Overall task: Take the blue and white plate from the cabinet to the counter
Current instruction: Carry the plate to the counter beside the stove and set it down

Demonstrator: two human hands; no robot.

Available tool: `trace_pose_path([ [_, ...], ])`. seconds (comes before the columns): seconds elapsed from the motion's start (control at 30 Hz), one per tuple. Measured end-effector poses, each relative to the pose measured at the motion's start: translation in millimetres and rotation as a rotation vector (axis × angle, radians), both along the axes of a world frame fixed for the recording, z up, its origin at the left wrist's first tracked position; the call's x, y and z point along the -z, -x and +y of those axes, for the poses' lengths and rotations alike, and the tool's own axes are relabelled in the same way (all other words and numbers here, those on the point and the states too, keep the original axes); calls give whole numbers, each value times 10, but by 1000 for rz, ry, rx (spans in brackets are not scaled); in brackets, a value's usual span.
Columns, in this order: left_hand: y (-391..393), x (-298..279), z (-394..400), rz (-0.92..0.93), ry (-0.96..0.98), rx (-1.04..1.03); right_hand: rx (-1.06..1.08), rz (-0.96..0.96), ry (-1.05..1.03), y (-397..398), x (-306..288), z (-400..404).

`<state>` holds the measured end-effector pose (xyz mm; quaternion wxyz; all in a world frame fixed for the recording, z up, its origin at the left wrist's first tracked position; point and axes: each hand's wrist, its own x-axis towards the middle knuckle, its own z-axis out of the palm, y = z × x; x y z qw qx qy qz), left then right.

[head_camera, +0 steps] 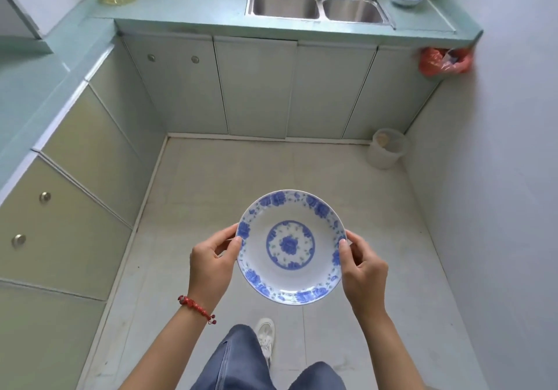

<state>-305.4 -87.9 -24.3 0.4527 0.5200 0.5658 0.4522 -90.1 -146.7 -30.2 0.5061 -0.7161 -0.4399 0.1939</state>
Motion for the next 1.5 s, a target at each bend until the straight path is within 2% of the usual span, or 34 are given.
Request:
trace_pose_path([
  [0.33, -561, -53, 1404, -28, 6, 0, -1, 10, -1, -579, -85, 1424],
  [0.8, -1433, -91, 3168, -73, 1, -205, -207, 1, 16, -1543, -202, 3699],
  [1.17, -1155, -10, 4527, -90, -7, -340, -339, 48, 29, -1256, -117, 5314],
  [1.43, -858, -101, 5243, -101, -27, -404, -419, -9, -31, -902, -212, 6234],
  [1.5, -548, -51, 5507, -107, -36, -552, -545, 1, 2, -564, -176, 6730],
])
